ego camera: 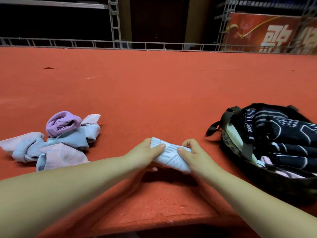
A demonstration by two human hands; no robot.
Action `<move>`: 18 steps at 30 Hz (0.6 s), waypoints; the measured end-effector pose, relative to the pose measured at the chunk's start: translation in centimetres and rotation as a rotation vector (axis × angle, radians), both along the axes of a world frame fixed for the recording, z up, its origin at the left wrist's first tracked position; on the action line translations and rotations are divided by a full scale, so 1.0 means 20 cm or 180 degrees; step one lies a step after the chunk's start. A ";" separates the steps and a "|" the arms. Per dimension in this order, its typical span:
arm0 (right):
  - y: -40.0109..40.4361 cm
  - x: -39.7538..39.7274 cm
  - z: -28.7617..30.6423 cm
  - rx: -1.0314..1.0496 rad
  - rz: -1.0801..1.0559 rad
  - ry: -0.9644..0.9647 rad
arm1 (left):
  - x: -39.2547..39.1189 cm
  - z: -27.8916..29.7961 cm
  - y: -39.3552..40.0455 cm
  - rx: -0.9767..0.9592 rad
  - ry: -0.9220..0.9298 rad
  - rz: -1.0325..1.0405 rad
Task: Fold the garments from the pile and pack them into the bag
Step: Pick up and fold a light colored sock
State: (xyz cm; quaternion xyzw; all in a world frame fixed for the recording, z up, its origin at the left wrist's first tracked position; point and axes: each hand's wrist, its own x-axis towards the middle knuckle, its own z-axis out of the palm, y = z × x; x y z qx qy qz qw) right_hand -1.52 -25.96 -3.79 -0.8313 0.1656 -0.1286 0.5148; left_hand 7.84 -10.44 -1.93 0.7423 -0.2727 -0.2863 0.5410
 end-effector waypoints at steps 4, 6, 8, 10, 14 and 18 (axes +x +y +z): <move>-0.13 -0.09 0.13 0.0300 -0.0342 -0.0080 | -0.05 0.06 -0.17 -0.0251 -0.0117 0.0012; -0.21 -0.17 0.22 0.0148 -0.0485 -0.0317 | -0.08 0.09 -0.30 -0.0298 -0.0137 0.0160; -0.28 -0.25 0.31 0.0123 -0.0641 -0.0577 | -0.12 0.13 -0.43 -0.0391 -0.0182 0.0118; -0.38 -0.34 0.38 -0.0012 -0.0877 -0.0661 | -0.16 0.16 -0.58 -0.0489 -0.0262 0.0020; -0.57 -0.50 0.48 0.0036 -0.1114 -0.0710 | -0.22 0.22 -0.81 -0.0611 -0.0274 -0.0155; -0.82 -0.58 0.58 0.0003 -0.1302 -0.0664 | -0.27 0.31 -1.07 -0.0801 -0.0252 -0.0412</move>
